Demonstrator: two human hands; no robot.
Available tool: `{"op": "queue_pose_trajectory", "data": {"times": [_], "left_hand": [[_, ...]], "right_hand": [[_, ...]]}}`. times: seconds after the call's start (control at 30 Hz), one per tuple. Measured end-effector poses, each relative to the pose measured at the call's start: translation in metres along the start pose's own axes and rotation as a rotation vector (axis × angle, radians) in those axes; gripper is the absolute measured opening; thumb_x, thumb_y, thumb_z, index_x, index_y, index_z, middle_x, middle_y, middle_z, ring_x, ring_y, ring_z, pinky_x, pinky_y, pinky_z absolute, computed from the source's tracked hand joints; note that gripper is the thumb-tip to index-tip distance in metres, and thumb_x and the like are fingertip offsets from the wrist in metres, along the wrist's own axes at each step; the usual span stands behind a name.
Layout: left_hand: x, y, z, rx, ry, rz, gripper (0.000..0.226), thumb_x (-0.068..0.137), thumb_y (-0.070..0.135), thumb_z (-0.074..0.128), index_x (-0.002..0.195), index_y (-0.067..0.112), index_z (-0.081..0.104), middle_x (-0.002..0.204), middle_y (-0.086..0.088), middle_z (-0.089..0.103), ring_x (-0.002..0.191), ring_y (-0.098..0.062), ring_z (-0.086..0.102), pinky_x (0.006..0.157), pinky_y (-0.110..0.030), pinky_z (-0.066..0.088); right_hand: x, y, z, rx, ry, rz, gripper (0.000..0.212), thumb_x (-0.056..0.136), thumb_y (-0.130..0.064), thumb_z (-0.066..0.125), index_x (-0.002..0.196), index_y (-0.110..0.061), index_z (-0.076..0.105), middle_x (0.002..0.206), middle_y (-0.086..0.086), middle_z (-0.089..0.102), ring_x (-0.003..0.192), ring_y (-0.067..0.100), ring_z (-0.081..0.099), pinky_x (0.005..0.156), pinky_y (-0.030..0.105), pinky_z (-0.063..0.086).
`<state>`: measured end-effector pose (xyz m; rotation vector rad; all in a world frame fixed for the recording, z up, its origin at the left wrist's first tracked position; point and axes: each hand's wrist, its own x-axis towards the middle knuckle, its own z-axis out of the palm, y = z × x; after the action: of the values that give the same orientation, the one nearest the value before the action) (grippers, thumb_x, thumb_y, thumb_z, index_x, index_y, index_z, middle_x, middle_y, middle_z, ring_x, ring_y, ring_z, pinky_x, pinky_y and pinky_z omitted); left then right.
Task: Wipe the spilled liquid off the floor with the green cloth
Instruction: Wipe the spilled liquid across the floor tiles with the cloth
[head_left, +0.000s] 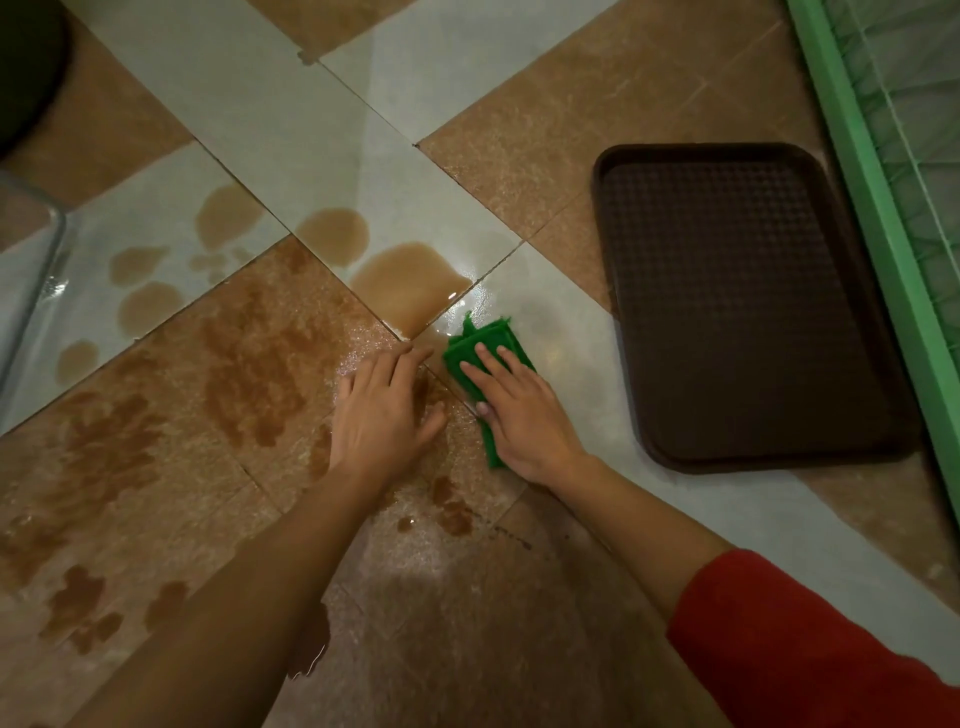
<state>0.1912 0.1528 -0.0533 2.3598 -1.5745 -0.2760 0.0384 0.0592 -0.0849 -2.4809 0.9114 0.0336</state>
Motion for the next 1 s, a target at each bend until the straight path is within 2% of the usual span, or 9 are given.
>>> {"op": "queue_pose_trajectory", "data": {"times": [0.17,0.33,0.4,0.57,0.67,0.8,1.0], "left_hand": [[0.001,-0.001,-0.003,0.007,0.014,-0.016,0.058,0.078,0.034,0.065,0.13,0.018,0.047,0.129,-0.004,0.052,0.118,-0.025,0.045,0.093,-0.039,0.034],[0.001,0.001,-0.002,-0.005,-0.017,-0.026,0.058,0.08,0.036,0.061,0.132,0.02,0.044,0.13,-0.003,0.05,0.121,-0.023,0.042,0.095,-0.04,0.032],[0.001,0.001,-0.002,-0.02,-0.023,-0.04,0.058,0.08,0.036,0.061,0.132,0.02,0.044,0.13,-0.003,0.051,0.121,-0.024,0.041,0.096,-0.04,0.031],[0.005,0.004,-0.006,-0.033,0.0,-0.062,0.056,0.081,0.037,0.059,0.132,0.022,0.043,0.126,-0.002,0.052,0.115,-0.022,0.042,0.092,-0.037,0.031],[0.006,0.008,-0.007,-0.033,-0.006,-0.061,0.056,0.081,0.038,0.058,0.132,0.021,0.043,0.125,-0.003,0.052,0.115,-0.022,0.042,0.091,-0.035,0.03],[0.006,0.013,-0.004,-0.054,-0.008,-0.031,0.056,0.082,0.038,0.058,0.133,0.021,0.044,0.124,-0.004,0.053,0.117,-0.023,0.042,0.093,-0.034,0.027],[0.005,0.012,-0.012,-0.079,0.019,-0.077,0.053,0.082,0.036,0.059,0.131,0.021,0.045,0.125,-0.002,0.052,0.116,-0.021,0.042,0.091,-0.035,0.029]], "right_hand": [[0.027,-0.018,-0.002,0.057,0.037,0.161,0.051,0.102,-0.024,0.027,0.15,-0.02,0.011,0.159,0.001,-0.001,0.146,0.021,-0.009,0.117,0.036,-0.002],[0.005,-0.01,-0.003,0.118,-0.039,0.017,0.055,0.1,-0.013,0.034,0.15,-0.02,0.013,0.159,-0.002,0.001,0.146,0.018,-0.008,0.117,0.033,-0.004],[-0.002,-0.002,-0.007,0.144,-0.063,-0.025,0.056,0.098,-0.015,0.039,0.149,-0.022,0.017,0.159,-0.004,0.004,0.146,0.016,-0.005,0.117,0.031,-0.002],[0.02,0.004,-0.017,0.093,-0.048,0.05,0.058,0.098,-0.025,0.043,0.15,-0.024,0.016,0.159,-0.001,0.0,0.146,0.017,-0.005,0.117,0.034,0.001],[0.023,-0.008,-0.015,0.123,-0.026,0.084,0.059,0.098,-0.018,0.043,0.15,-0.021,0.017,0.159,0.0,0.003,0.146,0.019,-0.006,0.117,0.034,-0.002],[-0.002,-0.018,0.001,0.19,-0.037,-0.018,0.06,0.095,-0.005,0.043,0.148,-0.02,0.02,0.158,-0.001,0.007,0.146,0.018,-0.006,0.115,0.031,-0.008],[0.006,-0.012,-0.001,0.204,-0.039,0.0,0.057,0.096,-0.004,0.039,0.149,-0.017,0.02,0.158,0.002,0.006,0.146,0.021,-0.007,0.114,0.03,-0.009]]}}
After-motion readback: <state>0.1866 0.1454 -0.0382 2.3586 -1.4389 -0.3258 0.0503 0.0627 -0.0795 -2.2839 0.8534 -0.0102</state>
